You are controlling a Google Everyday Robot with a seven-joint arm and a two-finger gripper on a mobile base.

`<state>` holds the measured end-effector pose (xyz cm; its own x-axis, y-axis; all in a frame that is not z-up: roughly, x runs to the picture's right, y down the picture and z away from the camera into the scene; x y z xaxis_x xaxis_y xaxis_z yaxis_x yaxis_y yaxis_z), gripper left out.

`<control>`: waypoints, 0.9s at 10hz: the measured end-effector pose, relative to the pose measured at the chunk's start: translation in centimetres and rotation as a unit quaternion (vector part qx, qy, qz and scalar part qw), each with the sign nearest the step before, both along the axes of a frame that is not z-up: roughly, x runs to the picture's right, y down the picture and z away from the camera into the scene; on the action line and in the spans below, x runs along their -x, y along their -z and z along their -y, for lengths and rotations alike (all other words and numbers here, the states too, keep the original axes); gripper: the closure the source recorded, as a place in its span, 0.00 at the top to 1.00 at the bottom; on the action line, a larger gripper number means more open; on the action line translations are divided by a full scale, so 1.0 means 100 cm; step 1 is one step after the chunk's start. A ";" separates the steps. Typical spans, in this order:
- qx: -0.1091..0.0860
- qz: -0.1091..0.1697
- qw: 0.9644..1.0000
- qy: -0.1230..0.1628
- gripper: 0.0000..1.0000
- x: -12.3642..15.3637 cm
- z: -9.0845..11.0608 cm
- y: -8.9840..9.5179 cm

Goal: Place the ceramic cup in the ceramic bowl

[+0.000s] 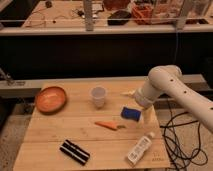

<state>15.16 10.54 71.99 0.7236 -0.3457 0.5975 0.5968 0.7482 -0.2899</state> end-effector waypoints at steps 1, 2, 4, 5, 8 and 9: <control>0.000 0.000 1.000 0.000 1.00 0.000 0.000 0.000; 0.000 0.000 1.000 0.000 0.99 0.000 0.000 0.000; -0.007 0.002 1.000 0.008 0.84 0.006 0.010 -0.002; -0.013 0.005 1.000 0.016 0.80 0.014 0.020 -0.004; -0.027 0.010 0.999 0.035 0.80 0.032 0.046 -0.011; -0.028 0.010 0.999 0.039 0.80 0.032 0.049 -0.011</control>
